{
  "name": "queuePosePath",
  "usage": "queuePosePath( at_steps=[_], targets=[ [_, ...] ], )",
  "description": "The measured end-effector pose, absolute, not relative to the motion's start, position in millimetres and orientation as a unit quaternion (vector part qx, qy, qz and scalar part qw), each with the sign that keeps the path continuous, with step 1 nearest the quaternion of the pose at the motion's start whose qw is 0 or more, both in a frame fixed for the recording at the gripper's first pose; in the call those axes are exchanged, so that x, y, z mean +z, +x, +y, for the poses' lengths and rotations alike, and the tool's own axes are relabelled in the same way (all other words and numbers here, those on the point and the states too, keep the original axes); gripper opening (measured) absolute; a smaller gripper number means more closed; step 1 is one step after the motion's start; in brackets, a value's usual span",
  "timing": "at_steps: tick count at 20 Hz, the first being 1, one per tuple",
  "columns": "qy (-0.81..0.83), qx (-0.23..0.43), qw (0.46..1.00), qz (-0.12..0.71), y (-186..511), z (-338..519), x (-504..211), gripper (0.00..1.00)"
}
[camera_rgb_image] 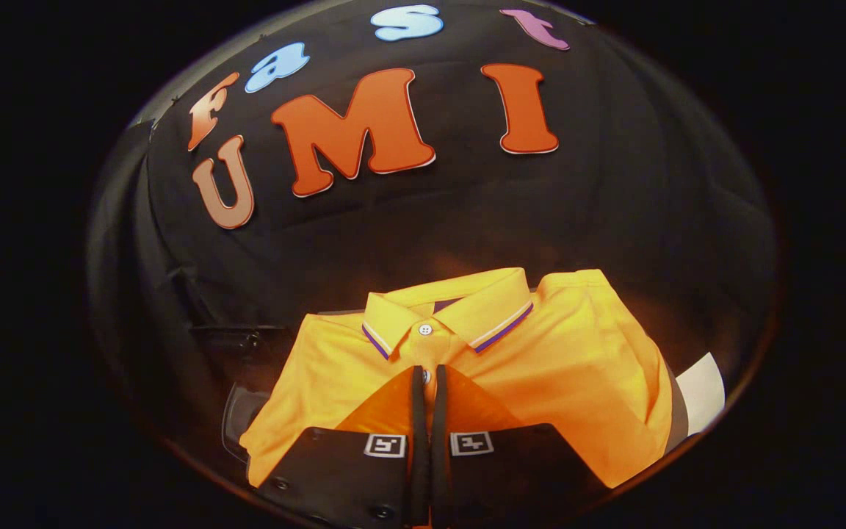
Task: Put the clothes into the washing machine and then close the washing machine lid.
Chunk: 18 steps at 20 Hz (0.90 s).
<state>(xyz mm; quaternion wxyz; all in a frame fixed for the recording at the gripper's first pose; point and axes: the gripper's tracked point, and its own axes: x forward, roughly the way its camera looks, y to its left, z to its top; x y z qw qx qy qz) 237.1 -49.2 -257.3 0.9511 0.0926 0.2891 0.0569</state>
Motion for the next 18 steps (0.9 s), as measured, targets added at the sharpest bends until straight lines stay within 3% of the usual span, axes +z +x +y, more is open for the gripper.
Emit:
queuePosePath(
  at_steps=[8, 18],
  targets=[
    [0.157, 0.087, 0.959, 0.22, 228, -28, -188, 0.09],
    [0.136, 0.033, 0.972, 0.191, 230, -15, -152, 0.08]
  ],
)
